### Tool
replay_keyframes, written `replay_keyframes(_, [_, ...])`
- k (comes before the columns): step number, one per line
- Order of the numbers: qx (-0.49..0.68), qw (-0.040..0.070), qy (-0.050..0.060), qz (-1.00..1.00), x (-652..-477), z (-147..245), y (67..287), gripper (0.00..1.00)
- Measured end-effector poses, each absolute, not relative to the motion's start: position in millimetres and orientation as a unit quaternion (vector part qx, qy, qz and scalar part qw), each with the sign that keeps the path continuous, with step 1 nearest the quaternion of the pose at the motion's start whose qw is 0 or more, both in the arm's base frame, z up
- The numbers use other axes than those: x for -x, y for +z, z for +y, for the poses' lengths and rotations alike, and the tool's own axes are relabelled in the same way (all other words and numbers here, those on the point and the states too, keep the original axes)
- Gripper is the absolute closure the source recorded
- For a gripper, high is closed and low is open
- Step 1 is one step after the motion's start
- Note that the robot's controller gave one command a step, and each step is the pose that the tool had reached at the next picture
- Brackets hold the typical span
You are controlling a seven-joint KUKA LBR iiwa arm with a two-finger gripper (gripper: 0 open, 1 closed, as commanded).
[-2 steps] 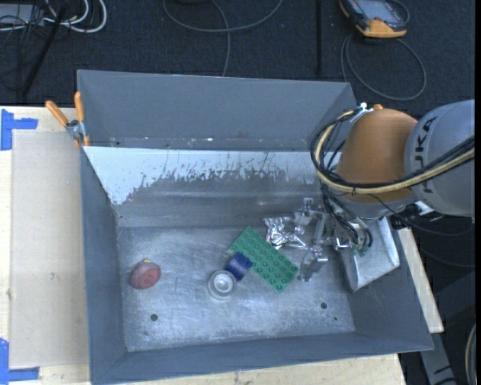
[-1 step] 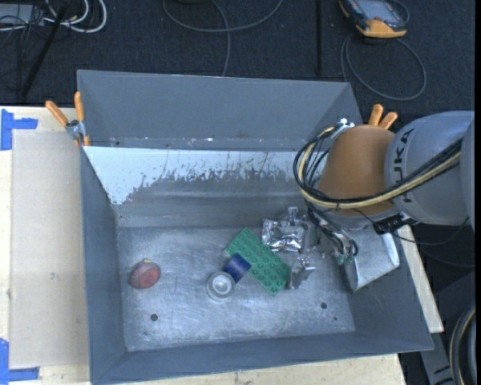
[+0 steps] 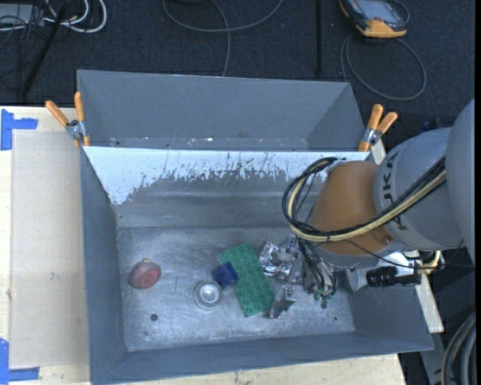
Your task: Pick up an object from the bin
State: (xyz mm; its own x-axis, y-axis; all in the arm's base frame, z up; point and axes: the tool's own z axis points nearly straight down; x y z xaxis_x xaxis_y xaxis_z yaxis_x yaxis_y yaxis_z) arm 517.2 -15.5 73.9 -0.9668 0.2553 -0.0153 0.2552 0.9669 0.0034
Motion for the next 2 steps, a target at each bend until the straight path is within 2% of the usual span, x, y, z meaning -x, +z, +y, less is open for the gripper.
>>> replay_keyframes(1, [-0.128,0.010,0.000,0.992,-519.0,-16.3,75.9,1.00])
replay_keyframes(2, [-0.126,0.003,0.001,0.992,-520.6,-16.4,139.4,1.00])
